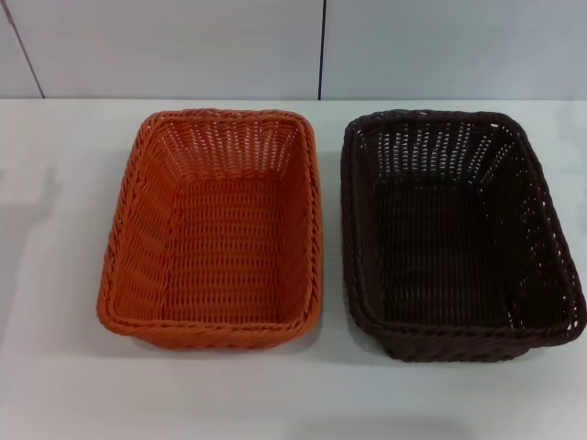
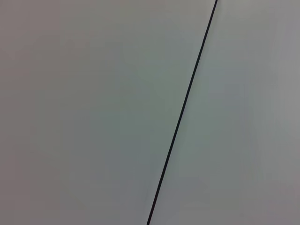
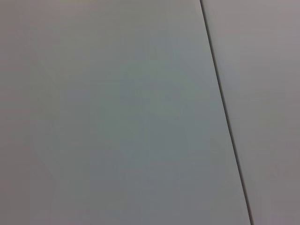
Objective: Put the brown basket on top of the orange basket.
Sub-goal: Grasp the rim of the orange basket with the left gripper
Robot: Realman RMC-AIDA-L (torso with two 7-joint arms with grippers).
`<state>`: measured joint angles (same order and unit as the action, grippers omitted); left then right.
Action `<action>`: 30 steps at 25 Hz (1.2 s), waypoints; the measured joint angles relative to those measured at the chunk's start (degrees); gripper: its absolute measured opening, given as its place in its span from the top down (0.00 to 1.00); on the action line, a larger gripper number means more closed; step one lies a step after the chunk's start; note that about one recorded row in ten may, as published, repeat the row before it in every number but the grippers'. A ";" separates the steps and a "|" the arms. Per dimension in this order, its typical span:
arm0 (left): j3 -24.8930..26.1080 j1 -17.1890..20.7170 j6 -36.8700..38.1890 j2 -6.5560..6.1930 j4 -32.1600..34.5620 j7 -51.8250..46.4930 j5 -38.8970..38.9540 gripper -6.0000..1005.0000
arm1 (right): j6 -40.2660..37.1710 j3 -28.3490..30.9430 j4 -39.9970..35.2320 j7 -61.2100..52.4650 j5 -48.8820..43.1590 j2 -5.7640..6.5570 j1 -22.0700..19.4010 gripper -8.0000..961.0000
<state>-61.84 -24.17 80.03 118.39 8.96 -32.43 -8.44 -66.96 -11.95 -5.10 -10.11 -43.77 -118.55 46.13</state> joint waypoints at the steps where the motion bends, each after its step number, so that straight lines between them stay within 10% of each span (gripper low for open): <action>1: -0.17 0.00 -0.02 0.00 0.00 0.00 0.00 0.19 | 0.00 0.00 0.00 0.00 0.00 0.00 0.00 0.40; 30: -0.71 0.00 -0.23 0.00 0.00 0.00 0.00 0.19 | 0.53 0.00 0.00 0.00 0.00 0.00 0.57 0.40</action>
<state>-62.55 -24.17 79.80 118.39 8.96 -32.43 -8.44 -66.43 -11.95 -5.10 -10.11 -43.77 -118.55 46.70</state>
